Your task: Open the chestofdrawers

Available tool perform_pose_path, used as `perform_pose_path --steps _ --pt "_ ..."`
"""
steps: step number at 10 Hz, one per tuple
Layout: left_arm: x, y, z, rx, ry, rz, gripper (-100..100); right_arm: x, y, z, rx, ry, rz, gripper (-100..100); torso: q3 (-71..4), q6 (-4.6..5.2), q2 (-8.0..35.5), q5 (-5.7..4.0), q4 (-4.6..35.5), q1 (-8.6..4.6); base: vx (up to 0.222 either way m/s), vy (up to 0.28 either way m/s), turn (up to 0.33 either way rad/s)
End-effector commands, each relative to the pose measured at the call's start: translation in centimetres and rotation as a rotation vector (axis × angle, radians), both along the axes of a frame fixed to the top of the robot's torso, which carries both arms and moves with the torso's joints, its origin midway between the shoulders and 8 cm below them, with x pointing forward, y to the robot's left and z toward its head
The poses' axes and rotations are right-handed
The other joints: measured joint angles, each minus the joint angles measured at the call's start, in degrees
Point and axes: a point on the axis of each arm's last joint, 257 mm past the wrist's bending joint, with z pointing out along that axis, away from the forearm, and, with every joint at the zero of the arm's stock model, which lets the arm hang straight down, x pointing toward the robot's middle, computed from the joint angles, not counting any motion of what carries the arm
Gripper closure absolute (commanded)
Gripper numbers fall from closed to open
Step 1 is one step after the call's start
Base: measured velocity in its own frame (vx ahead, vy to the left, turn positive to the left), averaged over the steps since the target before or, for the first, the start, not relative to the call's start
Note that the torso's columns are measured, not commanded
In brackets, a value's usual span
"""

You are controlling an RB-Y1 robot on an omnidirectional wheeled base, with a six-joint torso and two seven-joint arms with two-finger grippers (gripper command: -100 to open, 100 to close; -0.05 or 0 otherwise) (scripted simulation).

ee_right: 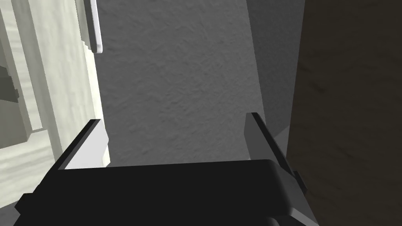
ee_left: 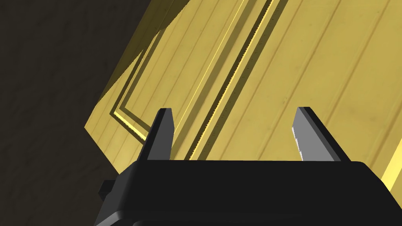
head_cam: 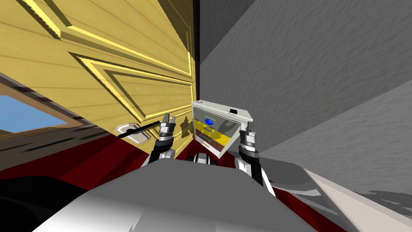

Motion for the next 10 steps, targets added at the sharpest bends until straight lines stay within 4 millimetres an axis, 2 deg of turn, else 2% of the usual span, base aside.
perform_pose_path --steps 1,3,4,7,8,10 --pt "0.0 0.0 0.0 0.0 0.0 0.0 0 2.2 1.5 -2.4 -0.109 0.09 0.016 -100 -0.04 -0.01 0.07 0.0 0.06 0.0 0.029 0.109 -0.01" --pt "0.0 0.0 0.0 0.0 0.0 0.0 0 4.3 2.4 -5.2 -0.214 0.177 0.016 -100 -0.06 0.0 0.04 -0.01 0.07 -0.03 0.057 0.134 -0.018" --pt "0.0 0.0 0.0 0.0 0.0 0.0 0 4.3 2.4 -5.2 -0.214 0.177 0.016 -100 -0.07 -0.01 0.05 -0.01 0.07 -0.01 0.045 0.099 -0.008" --pt "0.0 0.0 0.0 0.0 0.0 0.0 0 7.3 3.4 -9.9 -0.397 0.309 0.001 -100 -0.03 0.01 0.1 -0.03 0.08 -0.07 0.062 0.126 -0.023" --pt "0.0 0.0 0.0 0.0 0.0 0.0 0 7.4 3.3 -10.4 -0.409 0.322 -0.003 -100 -0.06 -0.01 0.05 0.01 0.07 0.03 0.05 0.125 -0.021" --pt "0.0 0.0 0.0 0.0 0.0 0.0 0 9.2 3.2 -13.9 -0.543 0.41 -0.022 -100 -0.05 -0.02 0.08 -0.06 0.07 -0.17 0.054 0.135 -0.013"
